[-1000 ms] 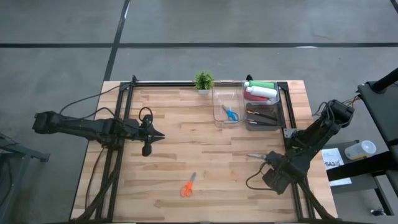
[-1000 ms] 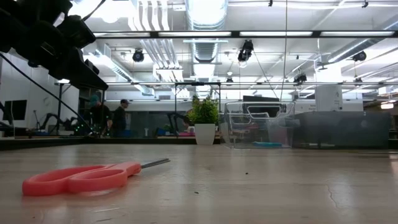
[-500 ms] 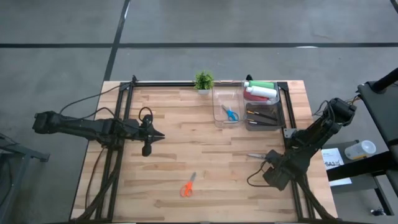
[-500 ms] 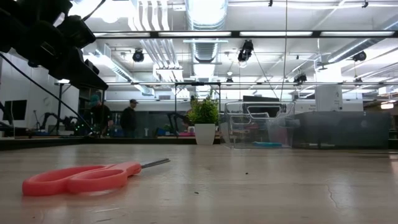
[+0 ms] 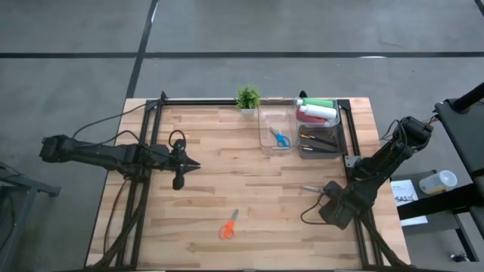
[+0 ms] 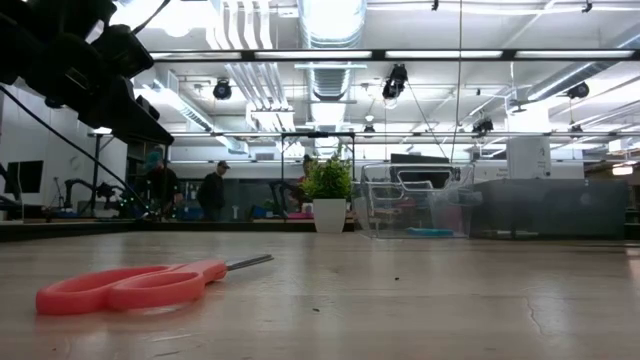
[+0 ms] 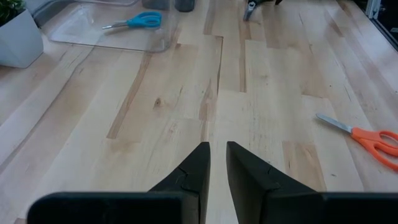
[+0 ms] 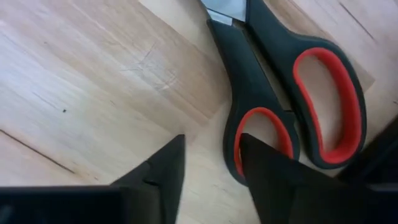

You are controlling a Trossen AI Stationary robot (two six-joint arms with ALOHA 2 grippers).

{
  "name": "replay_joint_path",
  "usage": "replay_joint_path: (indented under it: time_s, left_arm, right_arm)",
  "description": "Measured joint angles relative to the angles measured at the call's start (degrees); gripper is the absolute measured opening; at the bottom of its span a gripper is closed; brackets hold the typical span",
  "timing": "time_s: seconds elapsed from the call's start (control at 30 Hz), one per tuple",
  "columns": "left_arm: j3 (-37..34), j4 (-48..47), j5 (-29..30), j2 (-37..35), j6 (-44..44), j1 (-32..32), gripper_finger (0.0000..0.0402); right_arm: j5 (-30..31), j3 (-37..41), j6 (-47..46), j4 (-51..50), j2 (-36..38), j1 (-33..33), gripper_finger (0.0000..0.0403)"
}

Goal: Pick & Place Paint Supplies
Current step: Put the black scissors into the left transparent bin

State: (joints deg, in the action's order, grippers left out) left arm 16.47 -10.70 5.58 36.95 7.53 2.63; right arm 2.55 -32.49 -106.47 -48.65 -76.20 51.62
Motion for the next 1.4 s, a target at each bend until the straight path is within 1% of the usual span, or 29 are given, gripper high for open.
replay_joint_path:
  time_s: [0.23,0.3,0.8,0.97,1.2,1.27,1.4]
  left_arm:
    - [0.0,0.0,0.0,0.0,0.0,0.0,0.0062]
    - [0.0,0.0,0.0,0.0,0.0,0.0,0.0062]
    - [0.0,0.0,0.0,0.0,0.0,0.0,0.0062]
    - [0.0,0.1,0.0,0.0,0.0,0.0,0.0062]
    - [0.0,0.0,0.0,0.0,0.0,0.0,0.0062]
    - [0.0,0.1,0.0,0.0,0.0,0.0,0.0062]
    - [0.0,0.1,0.0,0.0,0.0,0.0,0.0062]
  right_arm:
    - [0.0,-0.1,-2.3,-0.5,-0.5,0.0,0.0039]
    - [0.0,-0.1,-2.4,-0.6,-0.4,0.0,0.0021]
    - [0.0,-0.5,-2.9,-1.1,-0.1,0.0,0.0023]
    - [0.2,-2.3,-1.6,-1.5,0.5,0.0,0.0022]
    - [0.6,-6.3,-1.2,-5.7,0.7,0.0,0.0022]
    - [2.2,-8.1,-1.1,-6.8,0.7,0.0,0.0022]
    - [8.5,-12.0,0.3,-9.0,1.3,-0.2,0.0022]
